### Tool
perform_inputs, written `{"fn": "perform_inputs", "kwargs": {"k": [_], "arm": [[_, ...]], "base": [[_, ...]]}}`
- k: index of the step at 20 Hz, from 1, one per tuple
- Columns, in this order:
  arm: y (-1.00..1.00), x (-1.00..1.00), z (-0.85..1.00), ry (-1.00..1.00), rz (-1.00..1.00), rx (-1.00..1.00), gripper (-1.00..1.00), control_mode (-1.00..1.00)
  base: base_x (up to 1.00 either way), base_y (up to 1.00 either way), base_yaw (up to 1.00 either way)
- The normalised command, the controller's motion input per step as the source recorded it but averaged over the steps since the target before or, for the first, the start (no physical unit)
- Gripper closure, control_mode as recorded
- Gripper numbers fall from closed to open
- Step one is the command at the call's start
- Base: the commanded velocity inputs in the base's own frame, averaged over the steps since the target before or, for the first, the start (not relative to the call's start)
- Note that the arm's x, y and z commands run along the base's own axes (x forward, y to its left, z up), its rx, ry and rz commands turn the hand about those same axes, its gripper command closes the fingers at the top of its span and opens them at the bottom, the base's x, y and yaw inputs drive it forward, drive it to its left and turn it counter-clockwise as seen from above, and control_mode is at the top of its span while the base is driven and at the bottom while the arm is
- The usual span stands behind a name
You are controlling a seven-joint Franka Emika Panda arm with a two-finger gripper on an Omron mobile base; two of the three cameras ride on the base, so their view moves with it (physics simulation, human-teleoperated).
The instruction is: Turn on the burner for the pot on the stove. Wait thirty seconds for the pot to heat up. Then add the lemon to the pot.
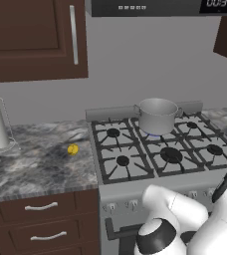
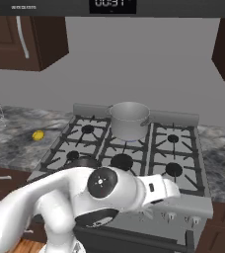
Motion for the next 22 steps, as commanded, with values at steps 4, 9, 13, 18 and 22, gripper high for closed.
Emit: {"fn": "perform_inputs", "kwargs": {"k": [4, 9, 13, 18, 22], "arm": [[0.0, 0.04, 0.67, 0.44, -0.01, 0.08, -1.0, -1.0], [0.1, -0.01, 0.19, 0.0, 0.0, 0.1, -1.0, -1.0], [0.75, -0.05, 0.86, -0.12, 0.0, 0.05, -1.0, -1.0], [0.83, -0.14, 0.57, -0.33, -0.04, 0.0, -1.0, -1.0], [0.99, -0.02, 0.0, -0.32, -0.09, 0.02, -1.0, -1.0]], "base": [[0.0, 0.0, 0.0], [0.0, 0.0, 0.0], [0.0, 0.0, 0.0], [0.0, 0.0, 0.0], [0.0, 0.0, 0.0]]}}
